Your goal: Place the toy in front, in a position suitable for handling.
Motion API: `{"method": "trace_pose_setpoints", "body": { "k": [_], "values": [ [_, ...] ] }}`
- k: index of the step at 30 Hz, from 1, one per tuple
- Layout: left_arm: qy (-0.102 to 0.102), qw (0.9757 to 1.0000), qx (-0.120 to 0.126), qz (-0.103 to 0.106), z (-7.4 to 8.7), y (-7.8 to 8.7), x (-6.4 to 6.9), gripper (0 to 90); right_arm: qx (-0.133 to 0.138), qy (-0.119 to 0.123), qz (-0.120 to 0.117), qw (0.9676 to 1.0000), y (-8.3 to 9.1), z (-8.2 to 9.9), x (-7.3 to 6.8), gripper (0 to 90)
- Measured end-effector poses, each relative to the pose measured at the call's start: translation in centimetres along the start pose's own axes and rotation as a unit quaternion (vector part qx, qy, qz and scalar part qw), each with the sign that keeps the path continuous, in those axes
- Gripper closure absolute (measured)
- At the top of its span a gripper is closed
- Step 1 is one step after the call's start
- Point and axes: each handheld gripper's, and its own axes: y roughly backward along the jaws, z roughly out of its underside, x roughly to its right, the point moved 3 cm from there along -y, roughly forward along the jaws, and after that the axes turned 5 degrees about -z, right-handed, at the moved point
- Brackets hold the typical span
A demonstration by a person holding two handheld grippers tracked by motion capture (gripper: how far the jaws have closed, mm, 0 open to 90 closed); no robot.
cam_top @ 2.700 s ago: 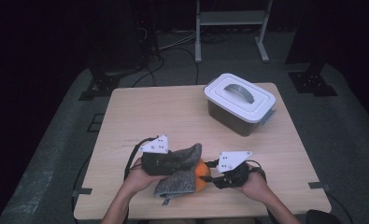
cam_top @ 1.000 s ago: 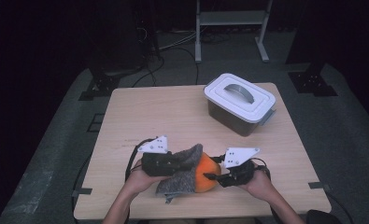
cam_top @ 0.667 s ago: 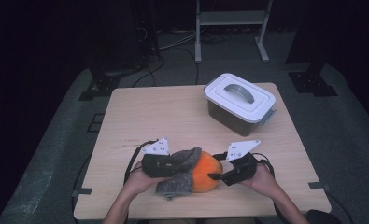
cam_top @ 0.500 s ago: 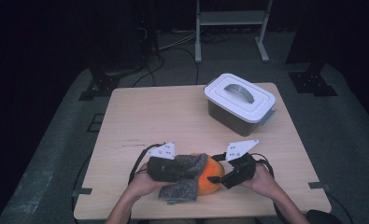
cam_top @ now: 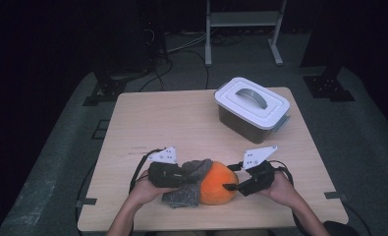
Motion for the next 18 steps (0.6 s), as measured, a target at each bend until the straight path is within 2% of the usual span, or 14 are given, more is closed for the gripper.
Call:
{"method": "trace_pose_setpoints", "body": {
  "k": [4,6,7,8,9,10,11,13,16,17,18],
  "values": [
    [-0.001,1.0,-0.001,0.006,-0.1,-0.5,0.2,77.7,0.004,-0.02,-0.004,0.9998,-0.3,0.1,0.5,27.2],
    [-0.002,1.0,-0.001,0.001,-0.1,-0.5,0.2,77.8,0.008,-0.024,-0.002,0.9997,-0.5,0.2,0.5,29.6],
    [-0.001,1.0,0.004,-0.005,-0.2,-0.4,0.0,77.8,0.008,-0.019,0.014,0.9997,-0.8,0.2,0.4,44.5],
    [0.0,1.0,0.007,-0.005,-0.3,-0.2,0.0,77.8,0.012,0.008,0.032,0.9994,-0.6,0.1,0.0,50.2],
    [-0.001,0.9999,0.01,-0.004,-0.4,0.0,-0.1,77.8,0.019,0.026,0.043,0.9986,-0.5,-0.1,-0.2,52.3],
    [-0.001,0.9999,0.01,-0.004,-0.4,0.0,-0.1,77.8,0.019,0.026,0.043,0.9986,-0.5,-0.1,-0.2,52.3],
    [-0.001,0.9997,0.024,-0.008,-0.6,0.7,-0.1,77.8,0.039,0.047,0.055,0.9966,-0.4,-0.6,-0.7,53.4],
    [0.004,0.999,0.044,-0.009,-0.9,1.1,-0.2,77.8,0.053,0.054,0.055,0.9956,-0.5,-0.9,-0.9,53.2],
    [0.002,0.9994,0.032,-0.017,-0.7,0.9,-0.3,77.8,0.046,0.061,0.049,0.9959,-0.9,-0.9,-0.7,52.0],
    [0.005,0.9996,0.018,-0.02,-0.2,0.5,-0.5,77.8,0.044,0.051,0.042,0.9968,-1.0,-0.6,-0.5,50.5],
    [0.005,0.9996,0.018,-0.02,-0.2,0.5,-0.5,77.8,0.037,0.044,0.036,0.9977,-0.8,-0.4,-0.2,49.6]
  ]
}}
